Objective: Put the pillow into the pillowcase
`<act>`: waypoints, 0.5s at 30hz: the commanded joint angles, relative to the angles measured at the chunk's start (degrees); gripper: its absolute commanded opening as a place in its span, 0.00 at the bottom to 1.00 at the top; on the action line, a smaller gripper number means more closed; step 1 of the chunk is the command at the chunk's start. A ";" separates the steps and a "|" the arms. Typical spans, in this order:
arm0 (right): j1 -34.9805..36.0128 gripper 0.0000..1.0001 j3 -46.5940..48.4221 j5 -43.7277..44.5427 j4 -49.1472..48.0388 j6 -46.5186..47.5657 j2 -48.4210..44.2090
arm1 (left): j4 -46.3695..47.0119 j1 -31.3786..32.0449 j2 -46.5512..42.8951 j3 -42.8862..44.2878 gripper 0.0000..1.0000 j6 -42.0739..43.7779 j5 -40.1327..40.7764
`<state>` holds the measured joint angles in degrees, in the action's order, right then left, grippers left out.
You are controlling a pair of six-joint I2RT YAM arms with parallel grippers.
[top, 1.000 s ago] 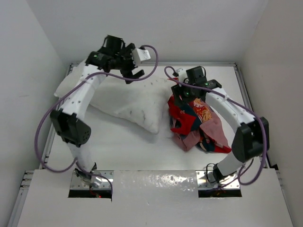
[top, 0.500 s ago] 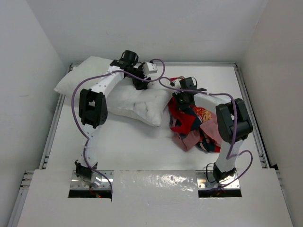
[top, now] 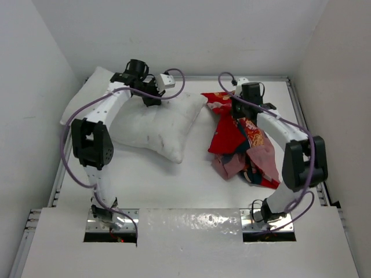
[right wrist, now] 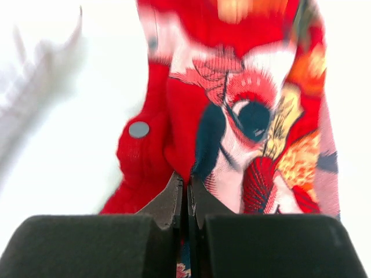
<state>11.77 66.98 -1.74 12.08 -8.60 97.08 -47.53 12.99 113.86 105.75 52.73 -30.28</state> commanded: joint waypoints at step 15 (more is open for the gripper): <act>1.50 0.00 4.30 -14.08 -4.87 -6.34 -11.56 | -8.47 11.79 -12.26 -5.30 0.00 0.63 2.16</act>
<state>12.29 69.52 -12.38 10.31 -13.63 88.53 -57.01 23.97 103.59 98.35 55.11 -25.71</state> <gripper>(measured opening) 0.009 0.064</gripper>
